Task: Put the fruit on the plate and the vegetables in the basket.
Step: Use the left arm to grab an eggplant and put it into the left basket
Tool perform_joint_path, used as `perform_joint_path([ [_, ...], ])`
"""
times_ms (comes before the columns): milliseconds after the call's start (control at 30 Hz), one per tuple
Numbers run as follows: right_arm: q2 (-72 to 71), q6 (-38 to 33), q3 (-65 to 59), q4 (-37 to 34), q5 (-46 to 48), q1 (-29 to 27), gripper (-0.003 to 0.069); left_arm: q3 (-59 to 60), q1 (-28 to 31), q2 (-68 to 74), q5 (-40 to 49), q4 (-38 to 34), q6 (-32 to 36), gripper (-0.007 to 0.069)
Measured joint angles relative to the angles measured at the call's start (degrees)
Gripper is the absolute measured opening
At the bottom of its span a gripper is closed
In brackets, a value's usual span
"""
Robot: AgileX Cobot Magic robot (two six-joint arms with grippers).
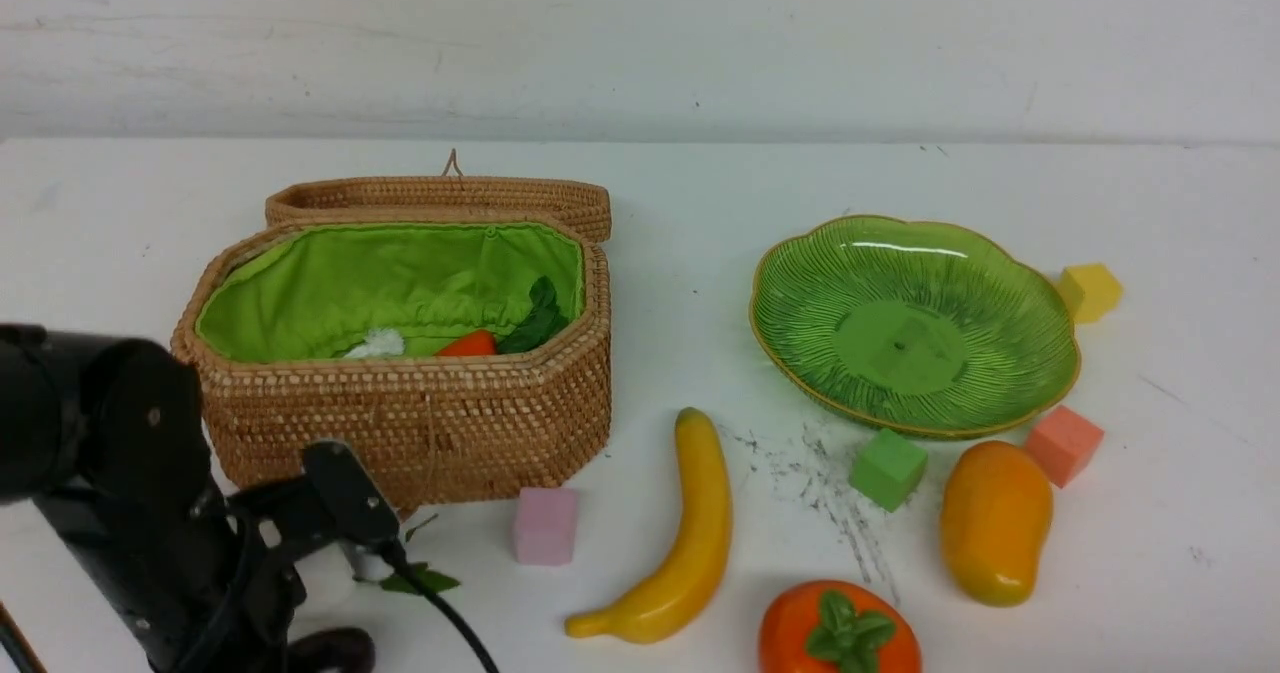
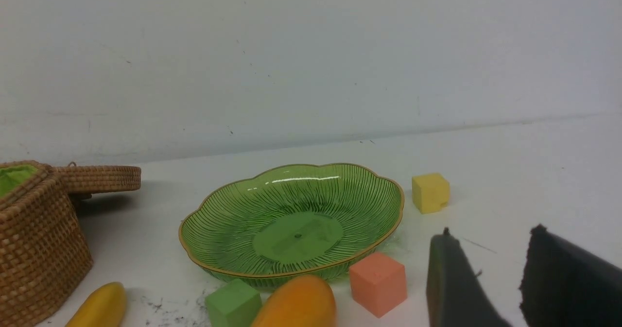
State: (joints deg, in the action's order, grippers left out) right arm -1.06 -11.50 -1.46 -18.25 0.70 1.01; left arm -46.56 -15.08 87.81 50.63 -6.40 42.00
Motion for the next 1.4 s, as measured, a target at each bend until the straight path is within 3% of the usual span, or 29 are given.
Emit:
perform_joint_path([
  [133,0.0,0.0,0.0,0.0,0.0,0.0,0.0245,-7.3,0.0,-3.5,8.8,-1.2,2.7,0.0382],
  [367,0.0,0.0,0.0,0.0,0.0,0.0,0.0245,-17.6,-0.1,-11.2,12.6,-1.3,6.0,0.0382],
  [533,0.0,0.0,0.0,0.0,0.0,0.0,0.0245,-24.3,-0.1,-13.0,2.8,-0.2,10.6,0.0382],
  [667,0.0,0.0,0.0,0.0,0.0,0.0,0.0245,-27.2,-0.1,-10.2,-12.4,-0.2,17.2,0.0382],
  [800,0.0,0.0,0.0,0.0,0.0,0.0,0.0245,-27.6,-0.1,-4.2,-22.0,-2.2,22.0,0.0382],
  [1167,0.0,0.0,0.0,0.0,0.0,0.0,0.0245,-27.6,-6.4,11.0,-25.2,1.5,23.0,0.0382],
  [1400,0.0,0.0,0.0,0.0,0.0,0.0,0.0245,-27.6,-6.7,12.0,-26.1,2.7,18.8,0.0382],
])
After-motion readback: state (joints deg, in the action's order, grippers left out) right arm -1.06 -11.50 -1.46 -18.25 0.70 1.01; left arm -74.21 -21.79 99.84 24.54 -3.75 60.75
